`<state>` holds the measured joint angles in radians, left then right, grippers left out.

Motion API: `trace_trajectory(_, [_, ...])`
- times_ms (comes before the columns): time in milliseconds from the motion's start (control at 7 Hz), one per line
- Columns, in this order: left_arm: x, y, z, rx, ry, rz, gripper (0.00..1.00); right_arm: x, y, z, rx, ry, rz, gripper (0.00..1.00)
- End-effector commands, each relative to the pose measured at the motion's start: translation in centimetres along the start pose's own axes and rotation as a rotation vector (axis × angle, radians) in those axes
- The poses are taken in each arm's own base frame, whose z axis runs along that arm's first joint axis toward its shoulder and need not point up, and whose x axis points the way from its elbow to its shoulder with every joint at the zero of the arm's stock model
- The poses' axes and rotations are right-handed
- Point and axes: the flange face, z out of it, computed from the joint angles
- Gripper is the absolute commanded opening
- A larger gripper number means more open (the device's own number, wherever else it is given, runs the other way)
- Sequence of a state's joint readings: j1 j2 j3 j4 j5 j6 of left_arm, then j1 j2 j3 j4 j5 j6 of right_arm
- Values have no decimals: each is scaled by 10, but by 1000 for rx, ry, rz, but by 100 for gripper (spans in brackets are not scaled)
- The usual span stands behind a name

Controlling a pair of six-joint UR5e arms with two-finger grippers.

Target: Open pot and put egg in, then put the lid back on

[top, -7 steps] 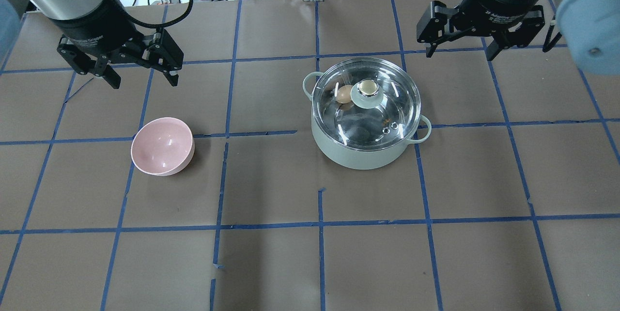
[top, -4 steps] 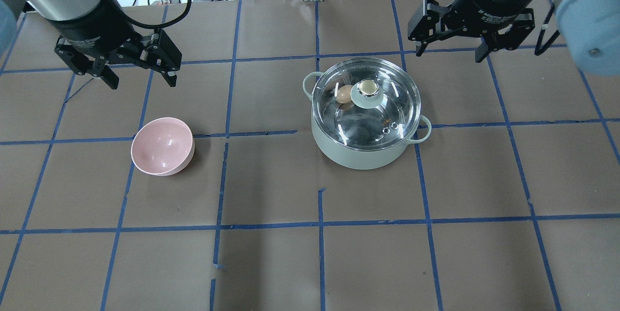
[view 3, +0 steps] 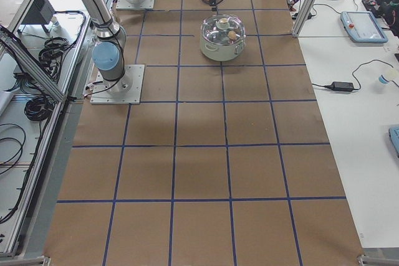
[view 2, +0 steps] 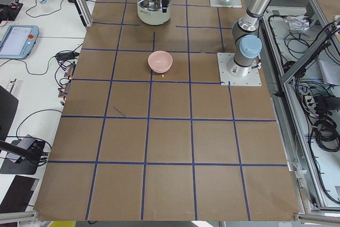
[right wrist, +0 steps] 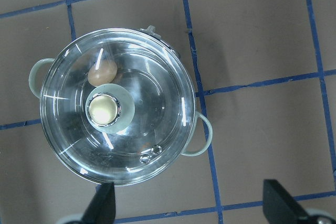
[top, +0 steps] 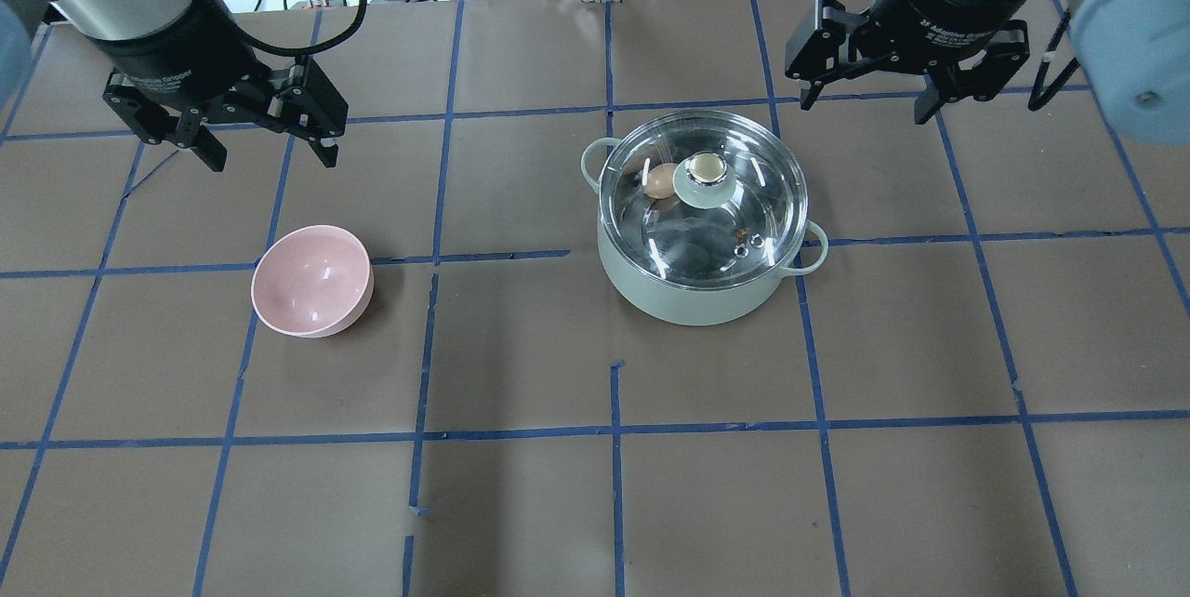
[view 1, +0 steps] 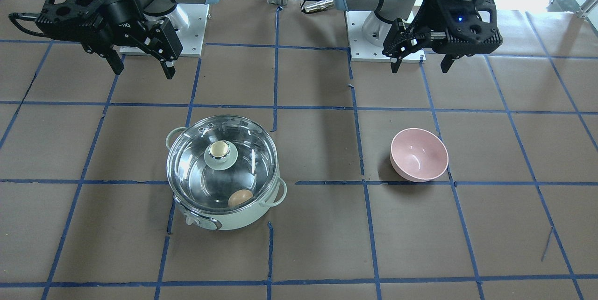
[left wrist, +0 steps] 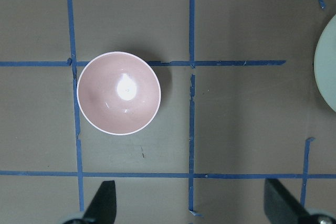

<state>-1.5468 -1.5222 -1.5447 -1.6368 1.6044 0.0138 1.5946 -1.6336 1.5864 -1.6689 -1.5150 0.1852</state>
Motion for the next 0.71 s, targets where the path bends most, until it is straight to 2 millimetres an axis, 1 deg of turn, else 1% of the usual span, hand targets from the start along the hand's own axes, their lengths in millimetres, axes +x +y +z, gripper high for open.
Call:
trace_trajectory(0, [-2, 1, 2, -4, 0, -3, 100, 2, 0, 1, -9, 6, -6, 100])
trace_trajectory(571, [-3, 1, 1, -6, -2, -5, 100, 6, 3, -1, -3, 42, -9, 100])
